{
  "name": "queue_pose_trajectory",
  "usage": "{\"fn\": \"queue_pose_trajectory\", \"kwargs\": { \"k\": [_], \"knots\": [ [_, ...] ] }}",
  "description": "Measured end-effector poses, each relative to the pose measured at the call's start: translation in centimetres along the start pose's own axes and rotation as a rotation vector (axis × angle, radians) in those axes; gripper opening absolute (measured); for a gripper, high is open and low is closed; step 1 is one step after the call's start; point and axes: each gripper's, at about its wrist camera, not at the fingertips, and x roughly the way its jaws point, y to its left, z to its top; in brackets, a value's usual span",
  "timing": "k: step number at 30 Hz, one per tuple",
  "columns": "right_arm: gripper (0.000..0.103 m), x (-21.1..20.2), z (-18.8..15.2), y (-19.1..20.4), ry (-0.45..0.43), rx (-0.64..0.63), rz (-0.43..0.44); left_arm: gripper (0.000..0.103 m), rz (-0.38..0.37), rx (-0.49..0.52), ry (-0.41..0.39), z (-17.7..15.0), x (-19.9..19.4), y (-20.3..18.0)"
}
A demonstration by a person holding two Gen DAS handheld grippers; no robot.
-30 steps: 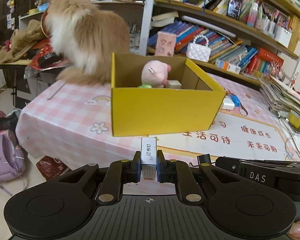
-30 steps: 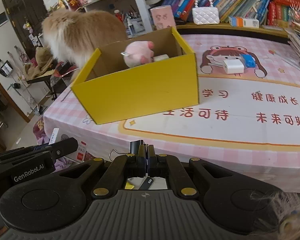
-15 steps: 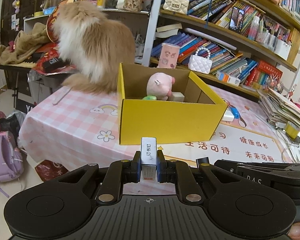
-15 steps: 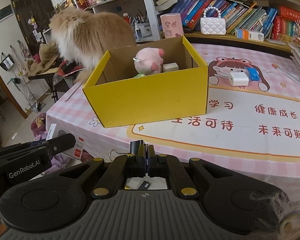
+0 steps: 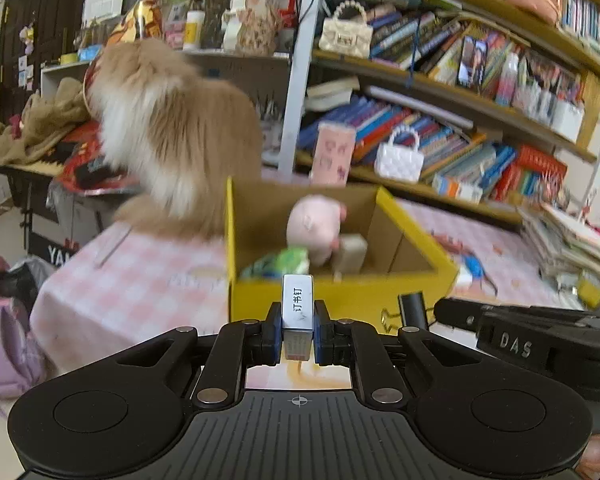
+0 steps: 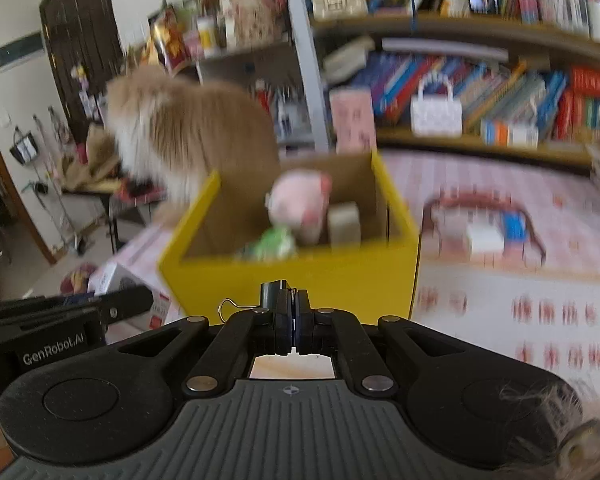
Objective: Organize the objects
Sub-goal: 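Carry the small white box and black binder clip over the yellow box, then open both tools to drop white box and binder clip into the box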
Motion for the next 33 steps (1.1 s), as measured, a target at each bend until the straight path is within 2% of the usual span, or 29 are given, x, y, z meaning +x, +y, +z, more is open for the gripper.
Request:
{"fn": "queue_pose_trajectory", "kwargs": {
  "k": [4, 8, 21, 33],
  "knots": [
    [0.002, 1.8, 3.6, -0.6, -0.062, -0.03, -0.001, 0.013, 0.008, 0.004, -0.043, 2.5, 1.9, -0.4],
    [0.002, 4.9, 5.9, -1.2, -0.064, -0.081, -0.009, 0.013, 0.026, 0.006, -0.04, 4.0, 4.8, -0.6],
    [0.003, 16.0, 6.4, -2.3, 0.142, -0.255, -0.006, 0.013, 0.099, 0.063, 0.112, 4.3, 14.1, -1.1],
    [0.003, 20.1, 6.5, -3.0, 0.248, -0.308, 0.004, 0.014, 0.11, 0.08, 0.201, 4.1, 17.9, -1.3]
  ]
}}
